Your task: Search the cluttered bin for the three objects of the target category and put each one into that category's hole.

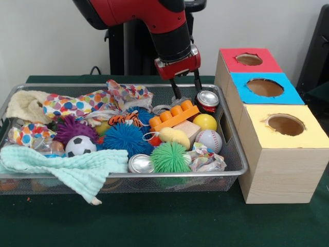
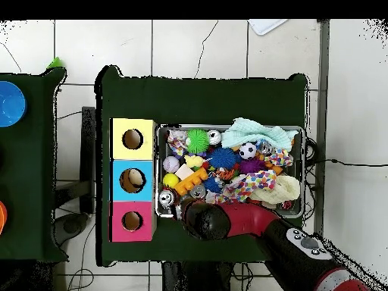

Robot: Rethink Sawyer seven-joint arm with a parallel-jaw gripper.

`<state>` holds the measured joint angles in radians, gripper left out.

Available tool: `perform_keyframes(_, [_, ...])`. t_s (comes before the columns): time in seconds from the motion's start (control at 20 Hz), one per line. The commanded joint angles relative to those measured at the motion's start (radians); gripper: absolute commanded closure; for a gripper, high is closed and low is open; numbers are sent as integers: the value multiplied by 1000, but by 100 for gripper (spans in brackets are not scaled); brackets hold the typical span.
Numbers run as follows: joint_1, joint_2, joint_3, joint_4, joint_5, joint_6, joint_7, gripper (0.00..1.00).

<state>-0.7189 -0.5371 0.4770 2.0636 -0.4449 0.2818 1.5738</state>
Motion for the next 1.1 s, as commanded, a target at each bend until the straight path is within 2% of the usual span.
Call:
perform_keyframes(0.05, [-8,15,23,-99,-57,43,-18,0])
perform_keyframes(1.1, [-16,9,30,-106,-62,66,-42,0])
